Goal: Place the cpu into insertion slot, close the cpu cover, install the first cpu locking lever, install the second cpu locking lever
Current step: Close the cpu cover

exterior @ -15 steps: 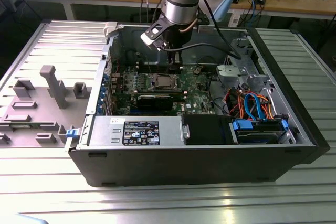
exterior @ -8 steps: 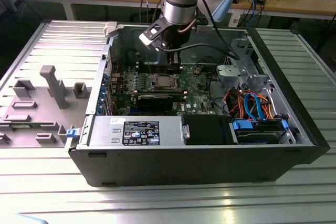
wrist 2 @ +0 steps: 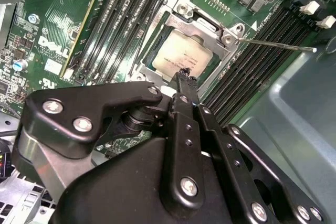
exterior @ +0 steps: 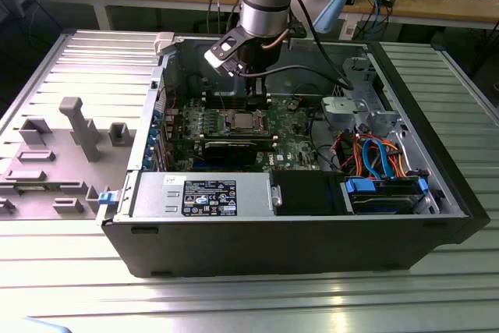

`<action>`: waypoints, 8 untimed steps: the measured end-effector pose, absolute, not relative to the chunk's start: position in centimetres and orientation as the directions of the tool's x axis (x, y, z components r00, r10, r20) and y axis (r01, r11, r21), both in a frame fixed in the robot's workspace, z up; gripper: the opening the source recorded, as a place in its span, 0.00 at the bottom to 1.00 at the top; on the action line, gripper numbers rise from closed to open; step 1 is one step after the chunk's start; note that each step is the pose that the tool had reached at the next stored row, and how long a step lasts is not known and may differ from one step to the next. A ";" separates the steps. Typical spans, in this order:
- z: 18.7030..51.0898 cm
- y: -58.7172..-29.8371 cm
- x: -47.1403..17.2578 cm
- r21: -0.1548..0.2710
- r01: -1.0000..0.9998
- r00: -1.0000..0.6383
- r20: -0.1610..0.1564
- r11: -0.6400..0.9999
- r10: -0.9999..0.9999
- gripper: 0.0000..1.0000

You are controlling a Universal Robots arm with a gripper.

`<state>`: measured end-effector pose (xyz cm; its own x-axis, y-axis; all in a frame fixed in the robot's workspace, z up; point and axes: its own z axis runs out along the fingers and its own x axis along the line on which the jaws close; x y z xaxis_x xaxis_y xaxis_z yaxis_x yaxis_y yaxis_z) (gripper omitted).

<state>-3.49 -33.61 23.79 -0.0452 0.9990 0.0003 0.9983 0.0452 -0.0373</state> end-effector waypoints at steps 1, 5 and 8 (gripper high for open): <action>23.8 -33.6 -3.5 -0.037 0.998 -0.045 0.000 0.045 0.999 0.11; 23.7 -33.6 -3.7 -0.037 0.998 -0.045 0.000 0.045 0.999 0.11; 23.7 -33.6 -3.8 -0.037 0.998 -0.045 0.000 0.045 0.999 0.11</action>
<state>-3.81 -33.61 23.70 -0.0452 0.9990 0.0002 0.9983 0.0452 -0.0373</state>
